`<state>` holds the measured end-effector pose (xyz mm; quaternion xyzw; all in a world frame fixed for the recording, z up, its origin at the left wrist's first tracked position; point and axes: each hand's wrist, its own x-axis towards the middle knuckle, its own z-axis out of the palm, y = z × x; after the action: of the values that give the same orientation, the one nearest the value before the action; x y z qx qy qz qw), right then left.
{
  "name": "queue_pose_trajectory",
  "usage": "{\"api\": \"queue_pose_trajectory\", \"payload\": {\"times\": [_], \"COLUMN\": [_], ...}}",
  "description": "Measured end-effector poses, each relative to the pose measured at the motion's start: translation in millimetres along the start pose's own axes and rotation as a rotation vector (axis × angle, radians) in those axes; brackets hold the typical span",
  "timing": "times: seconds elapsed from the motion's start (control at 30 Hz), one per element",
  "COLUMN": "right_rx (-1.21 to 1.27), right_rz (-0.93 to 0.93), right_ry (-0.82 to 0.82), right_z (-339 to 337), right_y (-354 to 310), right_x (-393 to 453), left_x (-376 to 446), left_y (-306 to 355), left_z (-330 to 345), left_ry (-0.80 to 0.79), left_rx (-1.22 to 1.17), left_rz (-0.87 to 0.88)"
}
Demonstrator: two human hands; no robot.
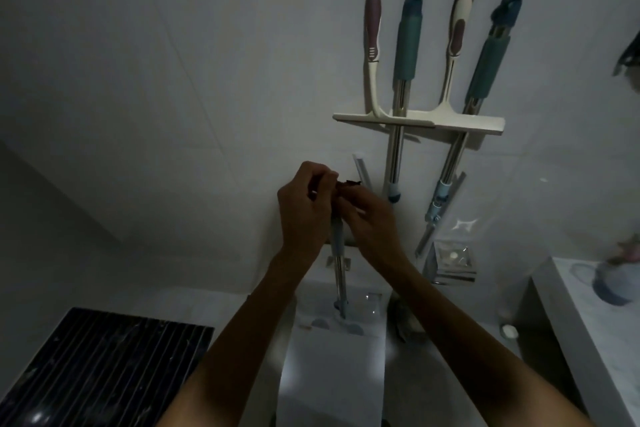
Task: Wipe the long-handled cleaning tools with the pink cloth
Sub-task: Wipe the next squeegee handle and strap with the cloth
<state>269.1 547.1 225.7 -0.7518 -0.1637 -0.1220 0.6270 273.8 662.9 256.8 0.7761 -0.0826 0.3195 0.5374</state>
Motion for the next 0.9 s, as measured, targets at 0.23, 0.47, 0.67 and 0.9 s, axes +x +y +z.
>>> {"api": "queue_pose_trajectory", "payload": {"times": [0.23,0.47,0.67,0.9], "right_rx": [0.002,-0.016,-0.271,-0.218], "right_rz": [-0.017,-0.142,-0.175,-0.122], "right_ry": [0.128,0.227,0.103,0.156], "right_z": [17.7,47.5,39.5,47.4], "right_y": [-9.8,-29.8,-20.5,-10.8], "right_x": [10.8,33.8,51.0,59.1], "left_x": [13.1,30.5,49.4,62.2], "left_y": [-8.5,-26.1,-40.4,-51.7], "left_z": [-20.8,-49.1,-62.3,-59.8], "left_ry": [-0.075,-0.264,-0.281,-0.336], "left_rx": [-0.016,0.002,0.078,-0.051], "left_rz": [0.056,0.100,0.207,0.056]}}
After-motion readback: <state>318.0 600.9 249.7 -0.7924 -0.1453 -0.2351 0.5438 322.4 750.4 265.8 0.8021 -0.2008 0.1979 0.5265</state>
